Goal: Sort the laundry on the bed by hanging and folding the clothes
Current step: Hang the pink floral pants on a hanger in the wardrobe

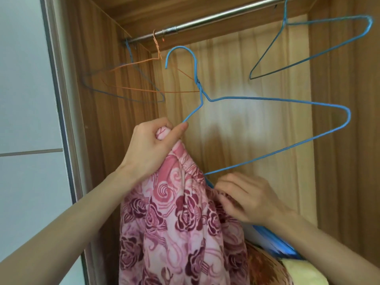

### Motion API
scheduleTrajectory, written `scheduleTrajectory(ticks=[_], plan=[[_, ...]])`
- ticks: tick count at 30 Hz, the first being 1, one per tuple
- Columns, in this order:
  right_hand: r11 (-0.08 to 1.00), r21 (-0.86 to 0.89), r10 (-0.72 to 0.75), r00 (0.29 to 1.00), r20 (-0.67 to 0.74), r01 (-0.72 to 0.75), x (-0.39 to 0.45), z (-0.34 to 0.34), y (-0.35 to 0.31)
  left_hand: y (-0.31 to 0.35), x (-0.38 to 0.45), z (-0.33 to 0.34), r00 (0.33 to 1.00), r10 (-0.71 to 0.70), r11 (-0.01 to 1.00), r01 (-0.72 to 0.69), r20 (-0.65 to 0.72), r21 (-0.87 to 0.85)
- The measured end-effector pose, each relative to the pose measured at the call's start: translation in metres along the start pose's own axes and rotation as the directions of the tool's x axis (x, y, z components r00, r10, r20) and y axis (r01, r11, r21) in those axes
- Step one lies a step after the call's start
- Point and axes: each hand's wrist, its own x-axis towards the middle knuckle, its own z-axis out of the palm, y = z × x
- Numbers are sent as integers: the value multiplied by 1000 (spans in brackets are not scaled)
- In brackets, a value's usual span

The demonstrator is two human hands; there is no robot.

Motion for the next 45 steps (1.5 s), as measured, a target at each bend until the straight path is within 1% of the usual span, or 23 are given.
scheduleTrajectory(ticks=[1, 2, 3, 4, 5, 7, 11, 12, 14, 16, 18, 20, 22, 24, 27, 28, 32, 36, 38, 40, 43, 45], plan=[[992, 70, 100, 990, 103, -107, -5, 8, -1, 1, 0, 0, 1000, 8, 1000, -8, -12, -15], [961, 146, 199, 955, 221, -234, -7, 15, 0, 2, 0, 1, 1000, 16, 1000, -16, -21, -26], [912, 211, 274, 904, 327, -352, -8, 21, 2, 3, 0, 1, 999, 22, 999, -23, -30, -33], [858, 256, 326, 857, 398, -446, -8, 26, 4, 2, -1, 1, 999, 26, 999, -27, -37, -39], [814, 286, 362, 826, 432, -506, -9, 30, 5, 2, 0, 0, 999, 27, 999, -29, -44, -44], [777, 330, 388, 821, 419, -536, -13, 35, 9, 0, 0, -2, 998, 14, 998, -17, -56, -57], [787, 342, 398, 846, 354, -513, -30, 31, 21, -9, -1, -16, 995, -27, 996, 19, -94, -85], [769, 353, 410, 834, 368, -533, -34, 29, 23, -11, -2, -18, 994, -36, 995, 26, -104, -97], [670, 418, 435, 781, 448, -613, -39, 25, 23, -14, -2, -21, 991, -52, 992, 37, -121, -121], [586, 470, 406, 741, 535, -660, -40, 21, 20, -15, -2, -20, 988, -61, 989, 41, -141, -144], [552, 467, 378, 706, 598, -691, -39, 16, 19, -16, 0, -19, 986, -62, 987, 37, -157, -155], [585, 409, 369, 679, 635, -701, -39, 6, 22, -19, 1, -20, 984, -58, 988, 33, -166, -154], [661, 319, 393, 675, 624, -679, -39, -8, 28, -24, 1, -23, 984, -58, 989, 35, -166, -143], [717, 256, 430, 700, 570, -648, -39, -25, 37, -29, 0, -24, 987, -70, 992, 53, -144, -117], [744, 199, 480, 718, 504, -638, -42, -48, 54, -37, -5, -25, 993, -98, 995, 97, -58, -28], [733, 196, 507, 714, 482, -652, -44, -54, 59, -39, -7, -25, 994, -106, 994, 106, -25, 2], [613, 274, 617, 666, 419, -741, -47, -75, 69, -47, -17, -29, 988, -143, 989, 140, 62, 49], [592, 254, 683, 644, 345, -765, -52, -97, 81, -56, -27, -32, 963, -200, 980, 194, 182, 50], [588, 242, 706, 636, 312, -772, -53, -111, 87, -60, -32, -34, 946, -229, 973, 216, 229, 80], [572, 235, 726, 618, 301, -786, -54, -125, 93, -61, -37, -34, 947, -213, 975, 188, 242, 123], [533, 224, 759, 579, 298, -816, -48, -144, 101, -65, -42, -30, 929, -171, 980, 125, 327, 157], [540, 221, 764, 583, 277, -812, -40, -149, 105, -67, -45, -27, 924, -149, 984, 103, 353, 146]])
